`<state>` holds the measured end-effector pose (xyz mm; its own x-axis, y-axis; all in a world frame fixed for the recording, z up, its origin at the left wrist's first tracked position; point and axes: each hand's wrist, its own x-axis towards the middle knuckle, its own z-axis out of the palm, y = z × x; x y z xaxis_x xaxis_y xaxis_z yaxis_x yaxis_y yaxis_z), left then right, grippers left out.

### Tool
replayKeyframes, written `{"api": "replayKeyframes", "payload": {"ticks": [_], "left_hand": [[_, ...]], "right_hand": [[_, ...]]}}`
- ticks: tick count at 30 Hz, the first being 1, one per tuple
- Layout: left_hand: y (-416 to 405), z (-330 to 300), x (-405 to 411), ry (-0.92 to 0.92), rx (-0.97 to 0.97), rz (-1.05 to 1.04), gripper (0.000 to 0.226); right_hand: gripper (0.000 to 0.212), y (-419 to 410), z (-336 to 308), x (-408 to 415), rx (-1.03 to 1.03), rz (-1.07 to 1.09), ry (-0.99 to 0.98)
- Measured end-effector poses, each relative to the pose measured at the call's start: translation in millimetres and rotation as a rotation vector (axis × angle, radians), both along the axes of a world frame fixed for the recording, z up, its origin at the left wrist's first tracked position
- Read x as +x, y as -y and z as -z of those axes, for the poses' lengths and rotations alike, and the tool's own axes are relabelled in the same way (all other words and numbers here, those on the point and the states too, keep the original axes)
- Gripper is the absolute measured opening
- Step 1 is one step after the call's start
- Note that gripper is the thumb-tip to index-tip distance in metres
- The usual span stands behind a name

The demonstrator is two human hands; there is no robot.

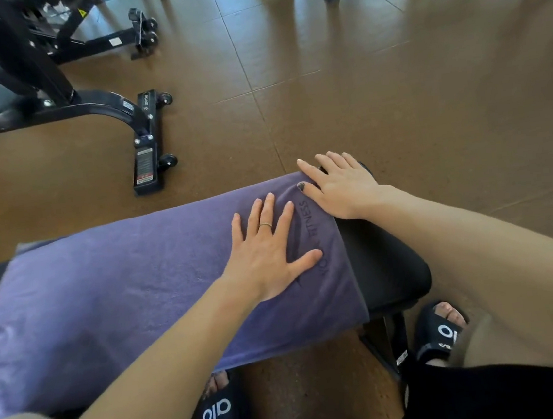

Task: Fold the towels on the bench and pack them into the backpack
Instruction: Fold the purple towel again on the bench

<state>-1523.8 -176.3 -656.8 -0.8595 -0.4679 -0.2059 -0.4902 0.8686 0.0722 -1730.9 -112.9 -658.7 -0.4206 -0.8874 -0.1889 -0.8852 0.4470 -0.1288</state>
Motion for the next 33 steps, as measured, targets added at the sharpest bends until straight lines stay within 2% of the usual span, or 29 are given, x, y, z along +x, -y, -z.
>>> {"api": "replayKeyframes", "payload": {"ticks": [2,5,10,12,15,18,22,26,31,33], "left_hand": [[-10.7,-4.1,3.0,-0.066,-0.008,0.043,0.091],[-45.2,-0.1,6.1,-0.056,0.006,0.172,0.089],[-74.8,-13.3,6.2,-0.194,-0.068,0.202,0.087],[-90.8,-19.0,11.4,-0.268,-0.114,0.343,0.080],[-109.0,-9.8,17.7,-0.208,-0.177,0.506,0.069],[-111.0,-5.4,16.3,-0.190,-0.198,0.483,0.060],[-113.3,-12.8,16.3,-0.221,-0.195,0.523,0.048],[-115.2,-20.6,19.3,-0.246,-0.141,0.521,0.043],[-102.6,-51.0,38.5,-0.383,0.012,0.265,0.036],[-87.0,-69.2,59.4,-0.477,0.071,0.130,0.021]], "right_hand": [[0.064,-1.4,-0.7,-3.4,0.010,0.059,0.002],[0.067,-1.9,-1.6,-4.8,0.001,0.102,0.025],[0.065,8.4,-3.7,-1.0,-0.093,0.202,0.038],[0.060,13.9,-6.1,-2.1,-0.100,0.252,0.065],[0.040,22.0,-14.0,-3.2,-0.141,0.335,0.232],[0.022,27.4,-19.2,-5.8,-0.234,0.432,0.384],[0.009,26.8,-21.4,-1.0,-0.363,0.448,0.399],[0.007,27.3,-22.9,9.2,-0.506,0.407,0.401],[0.006,38.6,-42.6,16.5,-0.637,0.367,0.542],[0.013,47.5,-53.3,23.3,-0.691,0.378,0.693]]}}
